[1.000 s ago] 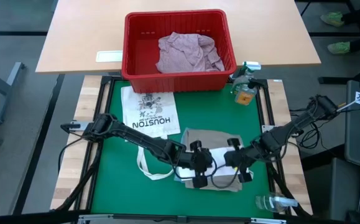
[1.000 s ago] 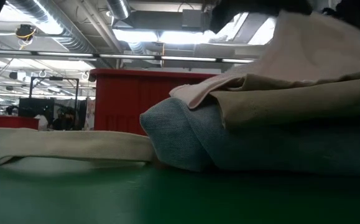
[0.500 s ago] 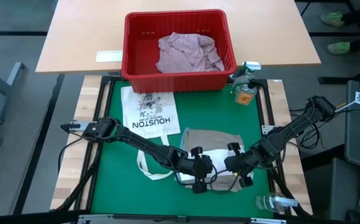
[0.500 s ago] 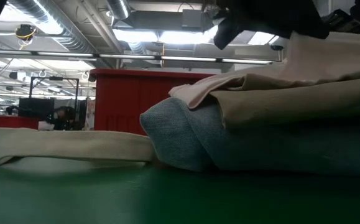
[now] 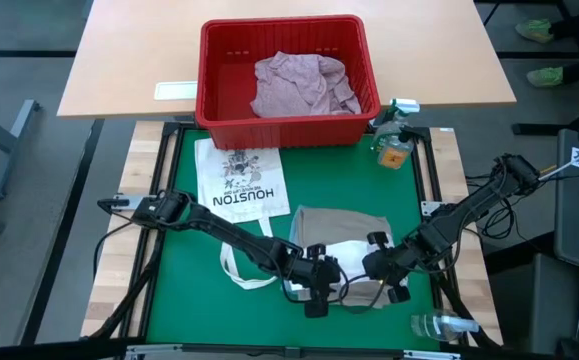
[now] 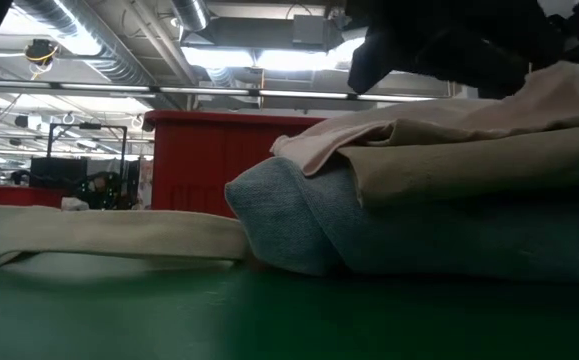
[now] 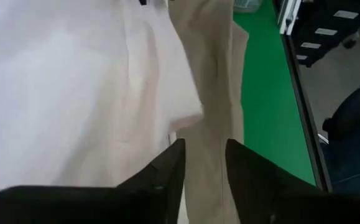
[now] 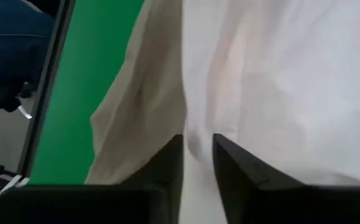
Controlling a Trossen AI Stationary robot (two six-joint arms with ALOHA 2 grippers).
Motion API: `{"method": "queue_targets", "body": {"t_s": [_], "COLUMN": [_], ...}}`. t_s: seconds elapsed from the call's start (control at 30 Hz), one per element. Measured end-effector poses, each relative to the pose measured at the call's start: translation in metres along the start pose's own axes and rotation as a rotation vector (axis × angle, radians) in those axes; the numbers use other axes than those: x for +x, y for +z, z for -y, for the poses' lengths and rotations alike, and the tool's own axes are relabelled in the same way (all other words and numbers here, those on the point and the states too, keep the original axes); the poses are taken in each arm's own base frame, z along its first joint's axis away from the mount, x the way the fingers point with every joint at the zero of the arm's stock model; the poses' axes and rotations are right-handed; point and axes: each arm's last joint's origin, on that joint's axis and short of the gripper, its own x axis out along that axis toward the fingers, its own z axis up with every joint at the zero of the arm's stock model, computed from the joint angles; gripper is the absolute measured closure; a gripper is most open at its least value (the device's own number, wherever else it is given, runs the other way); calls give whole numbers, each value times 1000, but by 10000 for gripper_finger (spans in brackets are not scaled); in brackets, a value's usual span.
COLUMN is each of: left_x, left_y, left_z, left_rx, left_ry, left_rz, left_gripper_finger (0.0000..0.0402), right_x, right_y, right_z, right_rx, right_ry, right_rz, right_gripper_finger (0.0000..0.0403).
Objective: Fold laundry
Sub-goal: Fold the white underwear
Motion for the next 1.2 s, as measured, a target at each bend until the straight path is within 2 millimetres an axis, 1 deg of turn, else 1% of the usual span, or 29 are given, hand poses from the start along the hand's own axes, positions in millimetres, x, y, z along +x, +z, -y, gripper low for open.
{"method": "queue_targets", "body": {"t_s": [0.07,0.17,0.27,0.33,0.47,0.53,0.6,0.7,0.8,0.93,1.07,1.2], "left_x": [-2,-10,-17,-21,-35,-36,-35,-35,-36,-34,-24,-21], "left_y": [2,7,9,13,25,27,26,22,14,5,-5,-11], "left_z": [-1,-2,-5,-10,-21,-26,-30,-37,-42,-47,-50,-53], "left_rx": [-3,-1,15,11,-11,-18,-22,-49,-83,-100,-106,-94], "left_ry": [1,7,24,31,49,58,71,99,173,292,343,379], "left_rz": [7,18,6,9,38,37,17,-32,-101,-155,-204,-240], "left_gripper_finger": [279,273,278,285,301,308,314,320,324,325,325,325], "right_x": [0,0,-2,-7,-27,-35,-38,-31,-17,-1,11,15], "right_y": [0,0,0,3,12,16,18,14,4,-9,-21,-26], "right_z": [-1,-3,-4,-5,-6,-5,-3,4,17,36,51,57], "right_rx": [-1,-1,-4,-5,-47,-66,-69,-69,-38,56,126,160], "right_ry": [29,94,134,134,41,-44,-137,-253,-290,-343,-365,-334], "right_rz": [-11,-32,-53,-51,-31,1,37,46,-14,-89,-146,-185], "right_gripper_finger": [295,269,256,256,261,264,266,267,267,268,268,268]}}
